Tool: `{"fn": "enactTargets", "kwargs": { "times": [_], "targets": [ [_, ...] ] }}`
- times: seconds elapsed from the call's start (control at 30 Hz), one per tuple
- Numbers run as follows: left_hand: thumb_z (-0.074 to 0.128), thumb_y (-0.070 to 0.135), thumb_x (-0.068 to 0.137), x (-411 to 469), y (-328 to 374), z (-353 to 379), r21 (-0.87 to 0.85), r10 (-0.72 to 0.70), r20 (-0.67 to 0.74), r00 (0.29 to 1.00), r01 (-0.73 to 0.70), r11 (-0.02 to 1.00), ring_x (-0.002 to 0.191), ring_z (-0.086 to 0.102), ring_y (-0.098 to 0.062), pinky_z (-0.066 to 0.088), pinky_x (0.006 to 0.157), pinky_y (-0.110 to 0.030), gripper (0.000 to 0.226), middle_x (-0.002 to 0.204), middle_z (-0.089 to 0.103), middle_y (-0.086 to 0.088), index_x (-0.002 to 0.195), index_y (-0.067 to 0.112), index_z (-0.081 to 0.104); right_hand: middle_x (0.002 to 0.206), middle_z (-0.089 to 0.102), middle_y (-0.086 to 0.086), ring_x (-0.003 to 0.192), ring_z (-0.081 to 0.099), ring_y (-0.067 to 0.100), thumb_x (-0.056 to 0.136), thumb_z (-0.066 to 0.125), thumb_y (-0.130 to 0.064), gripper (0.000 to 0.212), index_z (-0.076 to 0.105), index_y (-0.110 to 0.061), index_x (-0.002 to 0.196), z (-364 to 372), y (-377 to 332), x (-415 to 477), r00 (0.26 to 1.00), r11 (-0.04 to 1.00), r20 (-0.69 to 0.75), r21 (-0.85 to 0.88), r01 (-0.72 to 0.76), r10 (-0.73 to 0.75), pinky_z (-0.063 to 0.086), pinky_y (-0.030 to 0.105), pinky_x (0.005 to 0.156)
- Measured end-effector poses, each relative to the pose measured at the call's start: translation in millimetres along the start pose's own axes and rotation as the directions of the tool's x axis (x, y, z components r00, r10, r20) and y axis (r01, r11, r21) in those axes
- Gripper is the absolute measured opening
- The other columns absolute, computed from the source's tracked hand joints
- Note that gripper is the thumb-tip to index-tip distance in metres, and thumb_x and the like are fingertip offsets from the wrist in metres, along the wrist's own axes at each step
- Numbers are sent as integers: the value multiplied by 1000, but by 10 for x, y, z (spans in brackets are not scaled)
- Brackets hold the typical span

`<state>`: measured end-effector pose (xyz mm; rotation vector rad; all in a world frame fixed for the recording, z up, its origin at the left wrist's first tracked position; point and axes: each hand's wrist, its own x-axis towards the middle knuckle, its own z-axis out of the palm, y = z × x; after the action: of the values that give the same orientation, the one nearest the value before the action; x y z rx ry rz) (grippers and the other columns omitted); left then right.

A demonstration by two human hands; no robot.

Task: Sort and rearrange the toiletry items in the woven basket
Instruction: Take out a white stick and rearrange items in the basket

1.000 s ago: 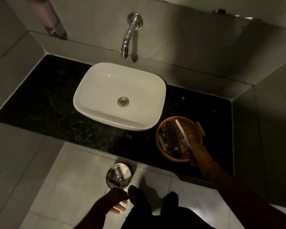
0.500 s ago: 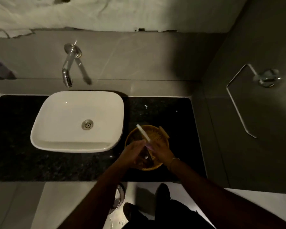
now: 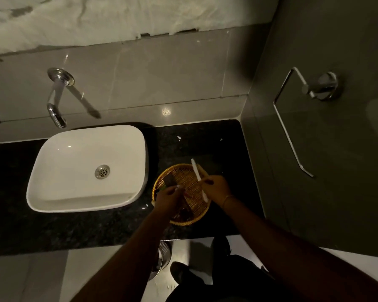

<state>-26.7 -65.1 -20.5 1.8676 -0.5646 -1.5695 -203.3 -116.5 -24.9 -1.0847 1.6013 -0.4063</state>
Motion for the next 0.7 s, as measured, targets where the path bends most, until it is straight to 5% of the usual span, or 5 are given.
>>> {"fn": "enactTargets", "kwargs": {
  "times": [0.1,0.23,0.43,0.57,0.7],
  "targets": [
    [64,15,106,46,10,24,-99,-61,-8,998,60,993,76,70,-23,62,65,-31,22,99,73,-19,119,-1,72,114,76,9,99,74,24,93,74,-11,24,76,-4,116,3,25,33,1000,993,8,114,-26,25,64,36,83],
    [67,6,102,46,-83,-2,-88,-85,-14,996,83,993,89,72,-27,64,72,-32,24,116,72,-25,123,-5,71,94,80,17,70,70,16,91,74,-11,18,80,1,102,49,53,59,997,977,-7,199,-75,78,57,19,59],
    [70,1,98,29,-299,-162,-20,-21,-85,996,20,1000,75,76,-19,65,61,-25,13,99,77,-13,110,5,74,101,76,4,89,73,24,99,52,-12,44,65,-19,140,152,-21,71,995,947,79,308,-87,66,55,23,68],
    [67,10,101,126,-338,-157,308,163,-164,973,-107,945,71,76,-15,63,60,-23,12,93,78,-3,107,12,77,91,62,-9,73,58,2,102,56,-8,19,70,-19,96,229,55,21,997,973,-75,227,37,-21,49,6,55],
    [56,20,104,284,-151,19,699,394,2,919,-283,657,83,70,-22,56,73,-38,21,97,74,-6,103,12,76,70,68,-4,57,61,9,97,64,-11,16,74,-1,90,177,157,-44,992,972,-117,235,-22,50,51,14,48]
  ]
}}
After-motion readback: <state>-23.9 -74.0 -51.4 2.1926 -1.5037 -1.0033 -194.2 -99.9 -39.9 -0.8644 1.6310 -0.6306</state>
